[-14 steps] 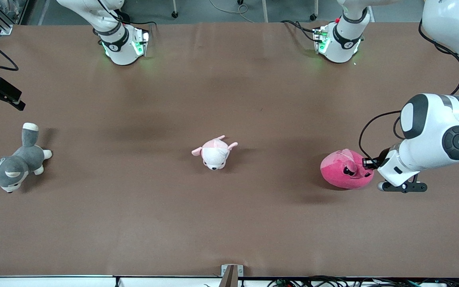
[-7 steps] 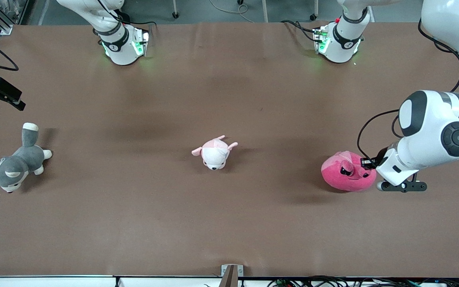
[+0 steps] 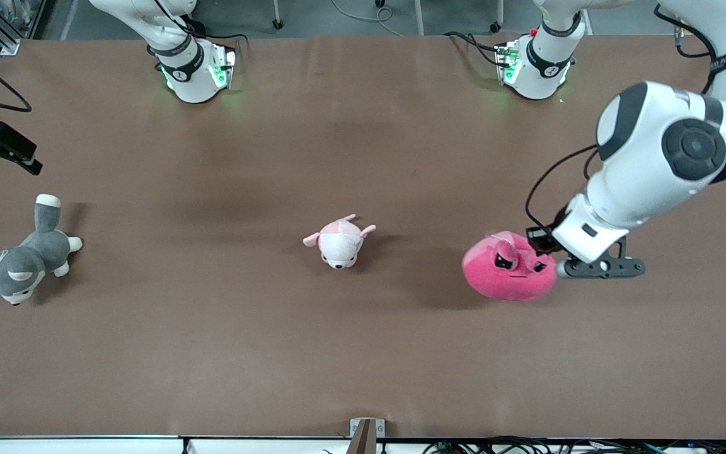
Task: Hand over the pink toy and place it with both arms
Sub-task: 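Lift the pink toy with the left gripper while the right gripper approaches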
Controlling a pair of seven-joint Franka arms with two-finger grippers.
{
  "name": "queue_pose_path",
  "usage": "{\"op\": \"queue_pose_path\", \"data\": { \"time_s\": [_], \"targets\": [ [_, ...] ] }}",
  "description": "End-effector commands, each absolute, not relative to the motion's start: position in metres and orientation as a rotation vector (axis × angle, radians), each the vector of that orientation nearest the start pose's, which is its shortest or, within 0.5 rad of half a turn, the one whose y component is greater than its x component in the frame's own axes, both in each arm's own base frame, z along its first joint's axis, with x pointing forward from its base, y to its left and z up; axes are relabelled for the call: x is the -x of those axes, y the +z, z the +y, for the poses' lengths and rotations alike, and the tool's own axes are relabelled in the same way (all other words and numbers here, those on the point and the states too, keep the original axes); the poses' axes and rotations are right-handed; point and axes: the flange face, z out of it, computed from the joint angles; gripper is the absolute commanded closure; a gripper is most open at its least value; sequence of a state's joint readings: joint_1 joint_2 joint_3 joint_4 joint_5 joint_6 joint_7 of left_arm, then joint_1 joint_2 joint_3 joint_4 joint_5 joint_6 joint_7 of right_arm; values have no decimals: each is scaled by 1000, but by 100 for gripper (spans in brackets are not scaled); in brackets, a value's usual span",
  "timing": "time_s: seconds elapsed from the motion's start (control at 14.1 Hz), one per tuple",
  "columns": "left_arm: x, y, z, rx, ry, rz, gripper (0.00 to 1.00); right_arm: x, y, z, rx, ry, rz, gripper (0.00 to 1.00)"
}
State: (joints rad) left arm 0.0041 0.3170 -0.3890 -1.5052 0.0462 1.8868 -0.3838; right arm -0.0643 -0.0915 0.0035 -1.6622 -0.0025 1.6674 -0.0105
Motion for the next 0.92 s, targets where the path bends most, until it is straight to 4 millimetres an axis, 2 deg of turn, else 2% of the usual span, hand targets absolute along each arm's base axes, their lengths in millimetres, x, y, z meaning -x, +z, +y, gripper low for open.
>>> {"op": "queue_pose_path", "data": {
  "time_s": [0.0, 0.21, 0.35, 0.42, 0.57, 0.71, 0.85],
  "targets": [
    [-607, 537, -272, 3265, -127, -29, 99, -533, 641, -26, 3152, -149, 62, 0],
    [-577, 560, -338, 3298, -174, 83, 99, -529, 640, -21, 3153, -109, 50, 0],
    [-549, 579, -389, 3335, -201, 67, 99, -528, 643, -18, 3149, -116, 46, 0],
    [-535, 586, -413, 3355, -207, 23, 99, -529, 643, -10, 3138, -116, 22, 0],
    [-511, 603, -446, 3399, -226, -52, 99, -532, 637, 0, 3033, -93, 23, 0],
    [-484, 610, -480, 3440, -233, -102, 99, -541, 620, 13, 2916, -36, 28, 0],
    [-459, 617, -510, 3520, -222, -215, 99, -544, 614, 28, 2830, -1, 22, 2]
  ]
}}
